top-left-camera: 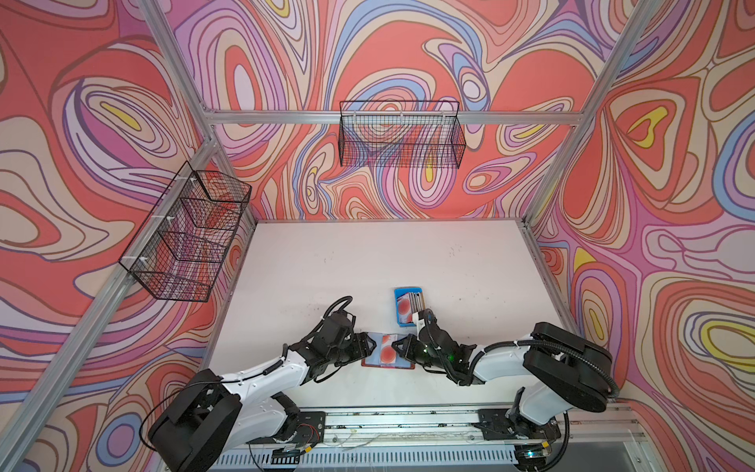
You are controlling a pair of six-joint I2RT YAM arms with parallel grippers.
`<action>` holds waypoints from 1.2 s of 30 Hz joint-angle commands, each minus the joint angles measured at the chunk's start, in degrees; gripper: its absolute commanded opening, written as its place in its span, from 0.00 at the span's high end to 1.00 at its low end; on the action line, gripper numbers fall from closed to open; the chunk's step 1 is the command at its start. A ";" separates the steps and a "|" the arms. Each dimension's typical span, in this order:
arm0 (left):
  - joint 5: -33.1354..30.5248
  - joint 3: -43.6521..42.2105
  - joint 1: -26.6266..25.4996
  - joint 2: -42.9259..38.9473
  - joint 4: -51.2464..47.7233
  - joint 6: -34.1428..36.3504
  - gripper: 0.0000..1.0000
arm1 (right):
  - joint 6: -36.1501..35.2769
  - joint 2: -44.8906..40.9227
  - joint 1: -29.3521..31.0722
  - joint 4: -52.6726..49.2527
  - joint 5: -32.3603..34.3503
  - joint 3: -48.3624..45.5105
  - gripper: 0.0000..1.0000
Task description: Put the credit cards into the card holder
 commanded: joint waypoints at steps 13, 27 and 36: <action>-0.52 0.51 -0.61 -1.20 -3.70 1.95 0.30 | -4.76 4.59 0.57 -10.94 -1.38 6.00 1.00; -1.20 -0.54 -1.04 -5.03 -5.04 1.57 0.30 | -7.82 9.00 0.49 -17.04 -0.36 11.92 0.95; -3.14 -0.88 -1.04 -5.23 -5.79 1.85 0.30 | -11.37 2.69 0.49 -29.81 6.85 15.34 0.63</action>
